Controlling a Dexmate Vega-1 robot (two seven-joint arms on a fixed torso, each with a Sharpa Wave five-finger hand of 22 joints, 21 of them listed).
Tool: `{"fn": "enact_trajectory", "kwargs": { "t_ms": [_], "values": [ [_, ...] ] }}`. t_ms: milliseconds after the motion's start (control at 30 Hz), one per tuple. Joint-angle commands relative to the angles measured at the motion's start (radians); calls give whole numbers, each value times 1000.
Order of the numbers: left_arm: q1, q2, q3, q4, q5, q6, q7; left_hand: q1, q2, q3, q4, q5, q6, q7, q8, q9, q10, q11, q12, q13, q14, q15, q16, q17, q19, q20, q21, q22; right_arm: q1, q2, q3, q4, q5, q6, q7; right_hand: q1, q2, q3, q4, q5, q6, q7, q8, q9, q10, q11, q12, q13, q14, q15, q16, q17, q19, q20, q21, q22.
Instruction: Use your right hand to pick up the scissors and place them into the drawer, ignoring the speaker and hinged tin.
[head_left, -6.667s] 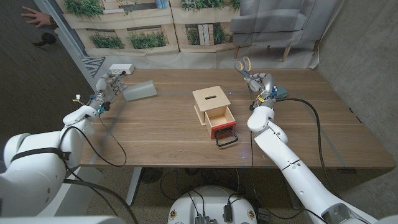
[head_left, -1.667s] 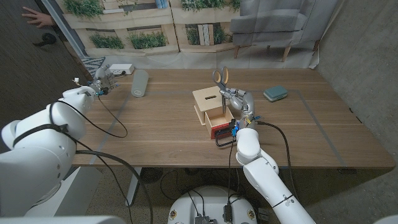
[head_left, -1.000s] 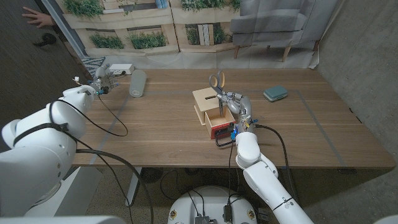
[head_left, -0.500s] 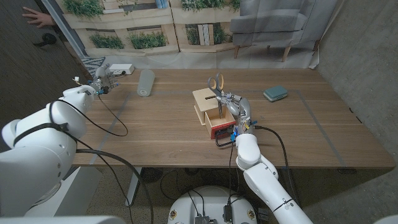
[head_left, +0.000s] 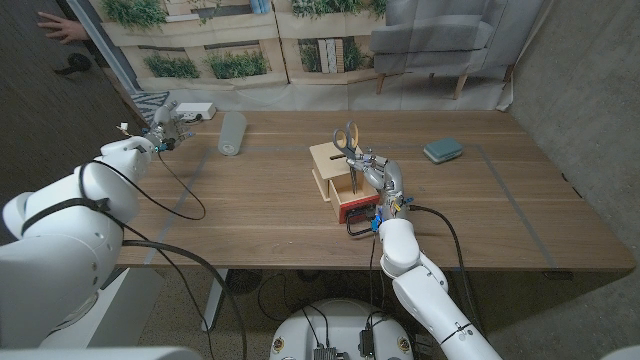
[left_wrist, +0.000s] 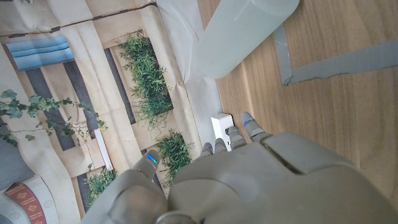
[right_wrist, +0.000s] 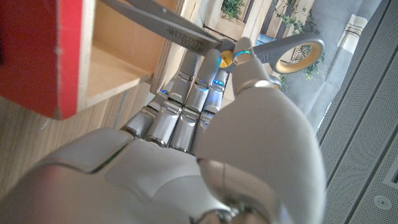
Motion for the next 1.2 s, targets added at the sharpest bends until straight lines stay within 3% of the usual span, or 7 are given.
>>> {"fn": "enact_trajectory", "kwargs": {
  "t_ms": [33,267,400,467,567,1100,1200],
  "values": [
    [16,10,24,0,-48,-33,-62,3,51,-5,-1,4,-4,3,-2,5,-46,3,0,3,-70,5,-4,2,-59,-4,-3,3,-7,-15,6,12,13,18,33,-3,-2,157,101,16,128,54,14,149,-29,-11,3,23,-68,-48,-21,3,-18,4,-3,5],
    [19,15,35,0,-65,-38,-69,2,50,-5,-1,4,-5,3,-2,5,-46,2,0,2,-70,6,-4,2,-59,-3,-4,3,-13,-14,8,5,11,11,33,-18,-13,191,101,33,124,54,25,165,-74,-18,12,69,-135,-50,-64,-5,-57,13,-10,6],
    [18,16,39,0,-70,-36,-67,2,50,-6,-1,4,-4,2,-2,5,-45,3,0,2,-70,6,-4,2,-58,-3,-5,3,-17,-21,10,-10,19,-5,45,-40,-23,228,103,47,131,41,33,169,-76,-27,36,114,-260,-32,-130,-20,-138,42,-24,7],
    [16,16,40,0,-70,-35,-64,2,49,-6,-1,4,-4,3,-2,5,-45,2,0,2,-69,6,-4,2,-58,-3,-6,3,-20,-25,10,-16,22,-12,49,-49,-31,255,101,52,134,38,33,167,-140,-44,30,141,-282,-19,-153,-35,-172,65,-23,9],
    [14,15,41,0,-70,-33,-60,2,49,-6,-1,4,-4,3,-2,5,-45,2,0,2,-70,5,-4,2,-58,-3,-6,3,-24,-30,12,-25,30,-22,56,-57,-40,276,98,51,140,35,26,151,-231,-46,19,174,-298,-12,-165,-41,-191,82,-18,9],
    [14,17,37,0,-72,-35,-65,2,48,-7,-1,4,-4,3,-2,5,-45,1,0,2,-69,5,-4,2,-57,-1,-9,3,-40,-52,12,-48,33,-34,66,-62,-47,311,98,46,133,29,22,135,-463,-57,-25,241,-343,2,-162,-18,-222,95,-7,9],
    [15,16,38,0,-76,-40,-74,2,48,-7,-1,4,-3,2,-2,5,-45,2,0,2,-69,5,-4,2,-56,-1,-9,3,-40,-56,11,-55,28,-50,65,-71,-37,308,106,43,127,24,25,139,-498,-46,-40,238,-363,7,-157,-4,-231,93,-7,10]
  ]
}}
